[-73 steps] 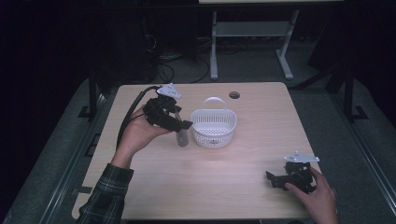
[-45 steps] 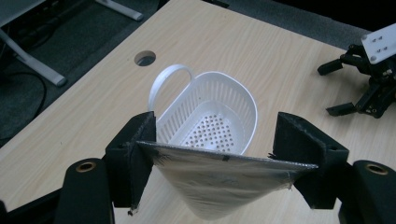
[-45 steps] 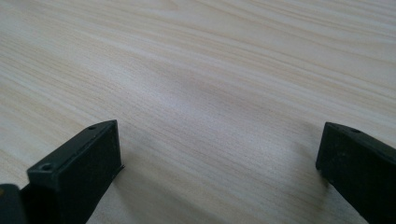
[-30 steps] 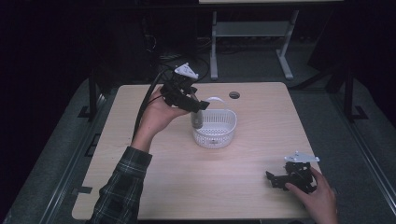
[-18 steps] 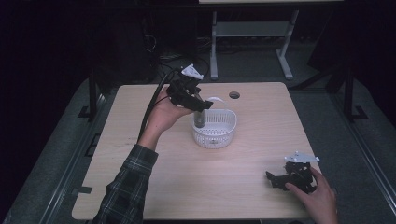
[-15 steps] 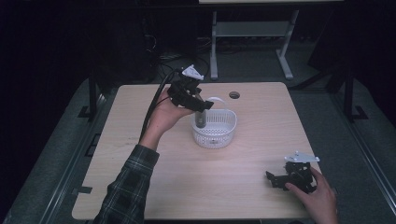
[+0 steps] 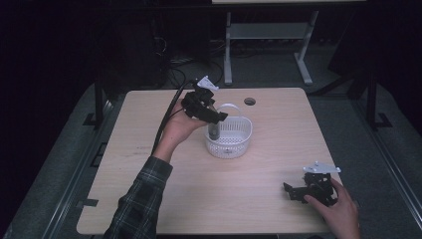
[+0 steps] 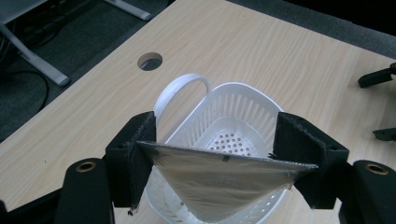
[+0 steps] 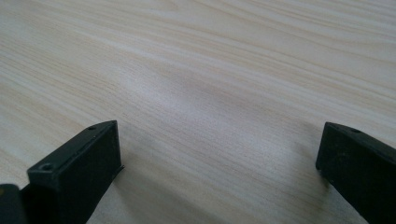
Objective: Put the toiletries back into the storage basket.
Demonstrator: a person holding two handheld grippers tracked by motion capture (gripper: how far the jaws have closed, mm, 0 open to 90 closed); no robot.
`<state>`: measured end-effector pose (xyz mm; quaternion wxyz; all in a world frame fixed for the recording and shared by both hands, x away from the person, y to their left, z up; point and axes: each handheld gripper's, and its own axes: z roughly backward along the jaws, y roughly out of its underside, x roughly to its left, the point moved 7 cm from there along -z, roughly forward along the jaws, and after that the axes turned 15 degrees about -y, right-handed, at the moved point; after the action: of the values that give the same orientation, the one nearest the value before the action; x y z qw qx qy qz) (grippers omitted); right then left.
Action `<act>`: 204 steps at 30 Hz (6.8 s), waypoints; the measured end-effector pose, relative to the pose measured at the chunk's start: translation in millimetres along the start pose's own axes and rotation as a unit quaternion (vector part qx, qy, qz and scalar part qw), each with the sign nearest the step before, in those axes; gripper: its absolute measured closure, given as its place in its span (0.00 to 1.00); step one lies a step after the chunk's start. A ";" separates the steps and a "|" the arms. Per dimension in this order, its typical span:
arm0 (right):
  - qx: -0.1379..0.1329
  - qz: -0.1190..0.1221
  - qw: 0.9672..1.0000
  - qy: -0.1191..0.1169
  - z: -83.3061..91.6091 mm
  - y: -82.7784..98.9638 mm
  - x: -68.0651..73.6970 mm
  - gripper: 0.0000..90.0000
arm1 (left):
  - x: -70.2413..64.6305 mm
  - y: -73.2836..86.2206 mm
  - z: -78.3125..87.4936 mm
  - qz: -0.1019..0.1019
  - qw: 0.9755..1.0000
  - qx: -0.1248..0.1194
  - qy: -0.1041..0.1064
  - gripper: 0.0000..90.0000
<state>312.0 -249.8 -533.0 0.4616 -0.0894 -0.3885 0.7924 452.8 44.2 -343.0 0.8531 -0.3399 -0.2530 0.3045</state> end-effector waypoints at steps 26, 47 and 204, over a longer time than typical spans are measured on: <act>0.000 0.001 1.000 0.001 -0.1 0.1 -0.1 0.00 | -5.4 20.3 -24.9 0.004 1.000 0.012 0.004 0.33; 0.001 0.001 1.000 0.001 -0.1 0.1 -0.1 0.00 | -13.6 41.5 -46.7 -0.003 0.999 0.039 0.007 0.33; 0.002 0.001 1.000 0.002 -0.1 0.2 0.1 0.00 | 8.9 309.7 70.8 0.081 0.994 0.034 -0.061 0.14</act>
<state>311.9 -249.7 -533.2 0.4617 -0.0907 -0.3860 0.7935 306.1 261.2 -522.9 0.8196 -0.3110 -0.2660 0.4009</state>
